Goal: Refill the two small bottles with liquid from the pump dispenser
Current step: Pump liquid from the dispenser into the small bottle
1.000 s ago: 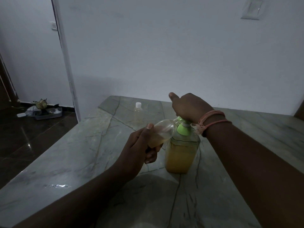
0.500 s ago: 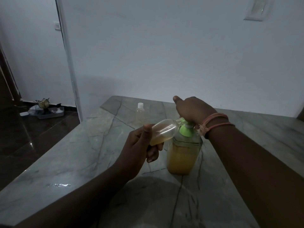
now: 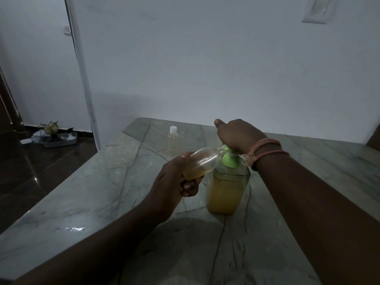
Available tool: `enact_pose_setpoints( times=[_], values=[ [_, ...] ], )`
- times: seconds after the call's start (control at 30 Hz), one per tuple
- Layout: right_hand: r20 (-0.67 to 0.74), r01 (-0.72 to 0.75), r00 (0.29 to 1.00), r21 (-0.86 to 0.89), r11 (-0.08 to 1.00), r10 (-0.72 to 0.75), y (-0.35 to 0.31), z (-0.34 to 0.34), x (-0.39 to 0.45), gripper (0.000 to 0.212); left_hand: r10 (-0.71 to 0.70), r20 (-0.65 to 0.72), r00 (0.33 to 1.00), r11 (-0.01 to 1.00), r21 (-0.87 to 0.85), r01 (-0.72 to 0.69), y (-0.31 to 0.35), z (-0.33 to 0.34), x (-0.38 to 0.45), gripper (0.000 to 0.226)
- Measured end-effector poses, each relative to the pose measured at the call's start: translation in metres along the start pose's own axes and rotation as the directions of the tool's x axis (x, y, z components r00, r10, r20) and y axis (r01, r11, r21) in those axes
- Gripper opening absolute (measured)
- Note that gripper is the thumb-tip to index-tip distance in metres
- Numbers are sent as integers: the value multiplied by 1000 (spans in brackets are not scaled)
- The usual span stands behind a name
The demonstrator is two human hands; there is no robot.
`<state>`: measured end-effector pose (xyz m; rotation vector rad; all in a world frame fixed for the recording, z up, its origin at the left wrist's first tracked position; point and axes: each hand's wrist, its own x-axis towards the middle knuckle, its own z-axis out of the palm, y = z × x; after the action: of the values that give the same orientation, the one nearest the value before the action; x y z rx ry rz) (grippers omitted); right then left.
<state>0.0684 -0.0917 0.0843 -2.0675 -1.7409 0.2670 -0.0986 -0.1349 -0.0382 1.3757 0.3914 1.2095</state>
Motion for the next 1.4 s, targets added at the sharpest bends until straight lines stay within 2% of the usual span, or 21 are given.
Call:
enact_pose_setpoints(
  times=[0.1, 0.17, 0.23, 0.37, 0.47, 0.6, 0.7, 0.8, 0.9, 0.97, 1.1, 1.2, 1.4],
  values=[
    [22, -8, 1000, 17, 1000, 7, -2, -3, -4, 41, 3, -10, 1000, 999, 40, -2, 0, 1, -1, 49],
    [28, 5, 1000, -36, 999, -4, -4, -4, -4, 34, 15, -11, 1000, 999, 52, -15, 1, 1, -1, 47],
    [4, 18, 1000, -68, 997, -18, -4, -7, -4, 41, 22, -16, 1000, 998, 63, -21, 2, 1, 0, 49],
    [4, 87, 996, -83, 993, -87, -1, -4, -3, 35, 28, -16, 999, 998, 61, -27, 1, 0, 0, 50],
    [1, 47, 999, -70, 996, -47, 0, -1, -5, 42, 27, -25, 999, 998, 54, -26, 1, -1, -1, 48],
    [30, 42, 999, -116, 992, -39, -3, -6, -8, 38, 23, -23, 999, 998, 58, -21, 2, 1, -2, 52],
    [-21, 13, 1000, -90, 996, -15, -5, -11, -3, 51, 32, -17, 999, 998, 58, -31, 4, 2, -2, 60],
    [3, 70, 998, -86, 994, -70, -3, -7, -3, 41, 36, -21, 999, 998, 46, -35, 1, 0, -1, 52],
    [-8, 43, 999, -42, 998, -43, 0, -4, -4, 44, 38, -18, 999, 999, 32, -38, 0, -1, 1, 46],
    [21, 54, 998, -72, 996, -52, -1, -4, -7, 42, 28, -27, 999, 999, 44, -27, 0, -1, 1, 44],
    [30, 53, 998, -125, 991, -50, -6, -9, -9, 33, 37, -23, 999, 996, 87, -34, 0, 0, 0, 51],
    [-19, 35, 999, -63, 997, -36, -4, -10, -4, 41, 44, -33, 998, 996, 82, -41, 0, -1, 0, 48],
    [15, 48, 999, -68, 997, -47, -2, -3, -7, 41, 38, -24, 999, 997, 64, -36, -1, -2, 0, 56]
  ],
)
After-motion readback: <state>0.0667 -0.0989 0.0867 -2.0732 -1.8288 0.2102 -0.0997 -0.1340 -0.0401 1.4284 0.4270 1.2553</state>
